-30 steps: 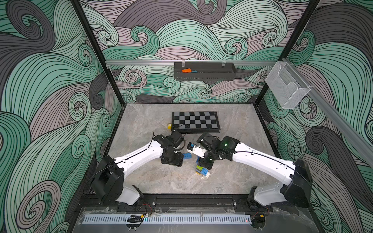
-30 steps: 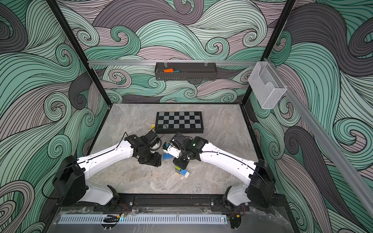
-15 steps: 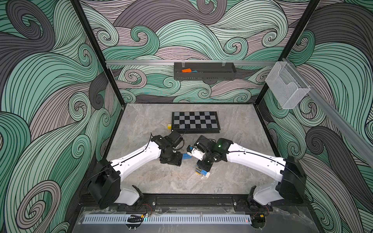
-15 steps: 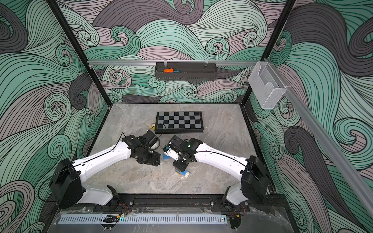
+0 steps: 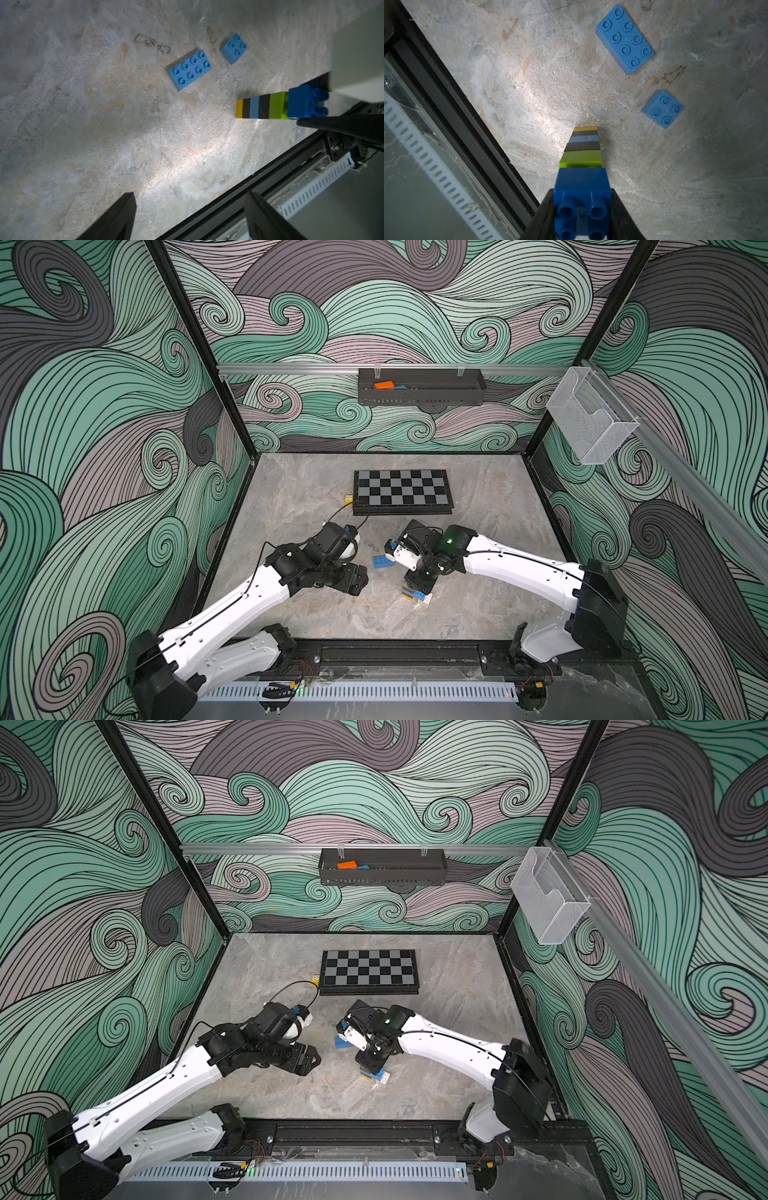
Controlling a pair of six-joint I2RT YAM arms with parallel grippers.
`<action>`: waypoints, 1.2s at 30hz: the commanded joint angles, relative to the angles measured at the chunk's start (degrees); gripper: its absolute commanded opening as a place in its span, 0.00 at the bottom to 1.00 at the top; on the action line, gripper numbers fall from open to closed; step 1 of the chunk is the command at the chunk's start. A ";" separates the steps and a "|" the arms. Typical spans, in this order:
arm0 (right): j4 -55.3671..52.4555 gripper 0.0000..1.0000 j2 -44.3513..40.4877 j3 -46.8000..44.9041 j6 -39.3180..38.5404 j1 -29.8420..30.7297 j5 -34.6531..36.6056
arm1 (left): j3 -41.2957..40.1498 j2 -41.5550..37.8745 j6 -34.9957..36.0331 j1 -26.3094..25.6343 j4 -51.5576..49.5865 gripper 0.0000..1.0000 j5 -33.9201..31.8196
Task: Assemble a giraffe with lego
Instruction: Assemble the lego brick with the lego brick.
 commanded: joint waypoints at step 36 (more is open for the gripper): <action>-4.90 0.24 6.22 -2.58 -1.14 0.27 0.10 | -13.72 1.26 -18.67 1.94 29.45 0.86 19.11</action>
